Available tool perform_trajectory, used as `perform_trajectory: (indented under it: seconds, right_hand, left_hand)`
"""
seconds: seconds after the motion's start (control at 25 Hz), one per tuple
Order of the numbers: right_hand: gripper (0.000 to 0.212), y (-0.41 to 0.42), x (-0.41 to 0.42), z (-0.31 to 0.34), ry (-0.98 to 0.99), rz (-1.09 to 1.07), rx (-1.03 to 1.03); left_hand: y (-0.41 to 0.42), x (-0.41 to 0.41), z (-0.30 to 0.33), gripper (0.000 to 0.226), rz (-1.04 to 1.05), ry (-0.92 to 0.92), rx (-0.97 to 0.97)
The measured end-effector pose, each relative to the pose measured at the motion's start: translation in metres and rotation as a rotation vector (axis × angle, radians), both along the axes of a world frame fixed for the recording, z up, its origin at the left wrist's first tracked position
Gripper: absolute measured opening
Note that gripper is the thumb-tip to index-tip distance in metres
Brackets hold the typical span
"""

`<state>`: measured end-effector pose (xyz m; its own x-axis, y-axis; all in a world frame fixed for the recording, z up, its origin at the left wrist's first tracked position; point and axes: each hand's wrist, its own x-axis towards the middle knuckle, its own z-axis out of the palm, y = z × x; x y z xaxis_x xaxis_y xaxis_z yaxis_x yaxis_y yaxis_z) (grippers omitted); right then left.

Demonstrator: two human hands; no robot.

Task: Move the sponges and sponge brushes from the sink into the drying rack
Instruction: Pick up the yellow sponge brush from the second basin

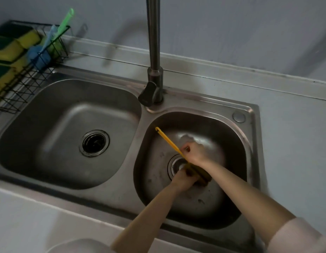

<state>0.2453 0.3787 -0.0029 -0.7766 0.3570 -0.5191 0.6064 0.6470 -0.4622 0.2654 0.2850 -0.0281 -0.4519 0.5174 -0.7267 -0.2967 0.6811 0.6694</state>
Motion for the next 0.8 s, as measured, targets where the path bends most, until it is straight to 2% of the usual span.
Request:
perform_trajectory:
  seconds: [0.12, 0.4, 0.6, 0.8]
  right_hand:
    - [0.027, -0.002, 0.000, -0.004, -0.004, -0.040, -0.028]
    - [0.027, -0.016, 0.001, -0.013, -0.050, 0.036, -0.008]
    - [0.027, -0.012, 0.002, 0.010, 0.037, -0.081, -0.025]
    - [0.018, -0.017, -0.004, 0.042, 0.187, -0.207, -0.118]
  left_hand:
    - [-0.001, 0.000, 0.001, 0.034, 0.004, 0.015, 0.040]
    - [-0.005, 0.001, -0.005, 0.034, -0.010, -0.005, 0.049]
    - [-0.013, -0.002, 0.002, 0.033, 0.210, -0.062, 0.150]
    - [-0.035, -0.019, 0.025, 0.047, 0.258, 0.079, 0.142]
